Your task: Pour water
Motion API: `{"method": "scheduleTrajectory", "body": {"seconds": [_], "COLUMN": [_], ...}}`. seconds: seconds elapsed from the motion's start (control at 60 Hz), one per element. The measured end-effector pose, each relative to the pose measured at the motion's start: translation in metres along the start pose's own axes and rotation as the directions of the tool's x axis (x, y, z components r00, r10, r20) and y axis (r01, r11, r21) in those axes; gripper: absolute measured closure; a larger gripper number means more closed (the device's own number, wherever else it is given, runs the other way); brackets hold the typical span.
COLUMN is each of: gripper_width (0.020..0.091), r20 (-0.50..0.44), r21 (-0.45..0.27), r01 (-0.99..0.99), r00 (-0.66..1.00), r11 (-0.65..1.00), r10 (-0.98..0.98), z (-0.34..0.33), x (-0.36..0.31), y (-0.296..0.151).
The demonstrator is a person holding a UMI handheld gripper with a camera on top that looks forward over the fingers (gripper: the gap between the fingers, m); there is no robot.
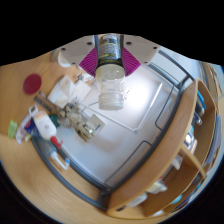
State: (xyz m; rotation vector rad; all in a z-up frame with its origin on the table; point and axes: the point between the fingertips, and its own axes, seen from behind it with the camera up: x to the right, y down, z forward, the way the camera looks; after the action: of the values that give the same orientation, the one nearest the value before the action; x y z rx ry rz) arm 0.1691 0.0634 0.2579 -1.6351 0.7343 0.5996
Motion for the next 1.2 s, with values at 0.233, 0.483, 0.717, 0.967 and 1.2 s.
{"method": "scheduleTrajectory", "body": {"seconds": [0.233, 0.483, 0.717, 0.967, 1.2], "gripper_width": [0.0805, 0.0801, 0.0786, 0.0752, 0.0629], "r20": [-0.239, -0.362, -0.376, -0.372, -0.364], "r21": [0.093, 0.019, -0.018, -0.004, -0.029], "r01": [0.683, 0.753, 0.743, 0.726, 0.704], "r00": [0.722, 0.619, 0.615, 0.637, 0.654], "r11": [0.725, 0.658, 0.669, 0.687, 0.71], "r10": [-0.649, -0.698, -0.693, -0.675, -0.663], "z": [-0.033, 0.001, 0.027, 0.031, 0.026], "x": [0.057, 0.152, 0.202, 0.227, 0.232], "y": [-0.096, -0.111, -0.088, -0.066, -0.06]}}
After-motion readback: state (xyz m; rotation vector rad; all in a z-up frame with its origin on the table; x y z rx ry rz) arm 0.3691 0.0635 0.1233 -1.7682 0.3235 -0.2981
